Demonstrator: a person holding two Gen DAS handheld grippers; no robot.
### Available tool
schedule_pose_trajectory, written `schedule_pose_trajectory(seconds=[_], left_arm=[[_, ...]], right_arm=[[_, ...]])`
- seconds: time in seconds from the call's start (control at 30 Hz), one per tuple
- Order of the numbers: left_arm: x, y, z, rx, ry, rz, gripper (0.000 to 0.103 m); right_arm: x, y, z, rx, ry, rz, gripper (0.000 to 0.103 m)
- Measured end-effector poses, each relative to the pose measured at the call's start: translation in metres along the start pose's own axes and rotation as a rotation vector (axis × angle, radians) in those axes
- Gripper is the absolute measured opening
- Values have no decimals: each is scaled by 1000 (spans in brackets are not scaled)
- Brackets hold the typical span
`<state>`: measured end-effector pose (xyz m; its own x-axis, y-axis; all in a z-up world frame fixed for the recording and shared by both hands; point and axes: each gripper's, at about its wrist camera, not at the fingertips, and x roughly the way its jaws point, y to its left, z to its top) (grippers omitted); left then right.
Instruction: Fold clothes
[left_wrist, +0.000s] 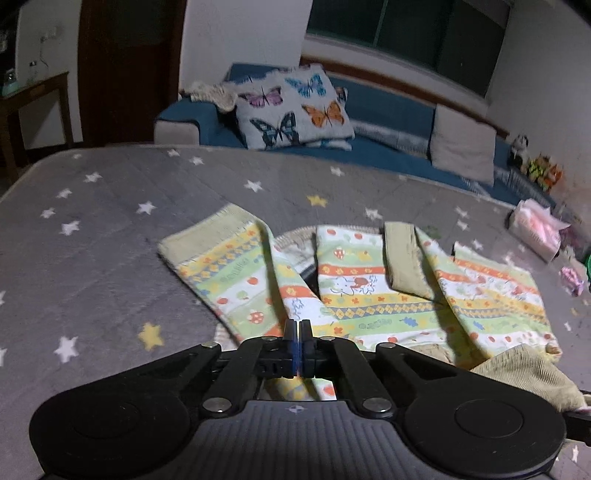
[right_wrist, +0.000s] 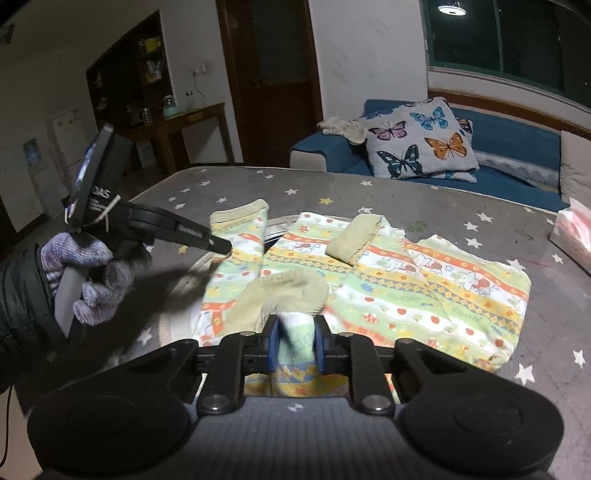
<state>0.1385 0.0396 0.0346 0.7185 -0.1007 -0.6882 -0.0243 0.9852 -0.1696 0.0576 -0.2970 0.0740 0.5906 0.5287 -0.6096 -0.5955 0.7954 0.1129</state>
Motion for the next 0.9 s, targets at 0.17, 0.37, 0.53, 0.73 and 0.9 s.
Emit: schedule_pose_trajectory(seconds=[0.17,0.37,0.53,0.73,0.9], left_arm=[[-20,3,1,-16,-28,-17,2],[-4,-3,8,-19,-10,14,48],[17,-4,9,-38,27,20,51],[36,-2,9,-56,58,29,49],[43,-3,9,-49,71,1,32]], right_arm=[[-12,8,-14,-44,7,8,16],[-16,13,-33,-95,54,1,14],[-20,10,-41,-106,92,32,14],[-31,4,-32,-90,92,88,22],[-40,-1,-24,-77,91,134,30]])
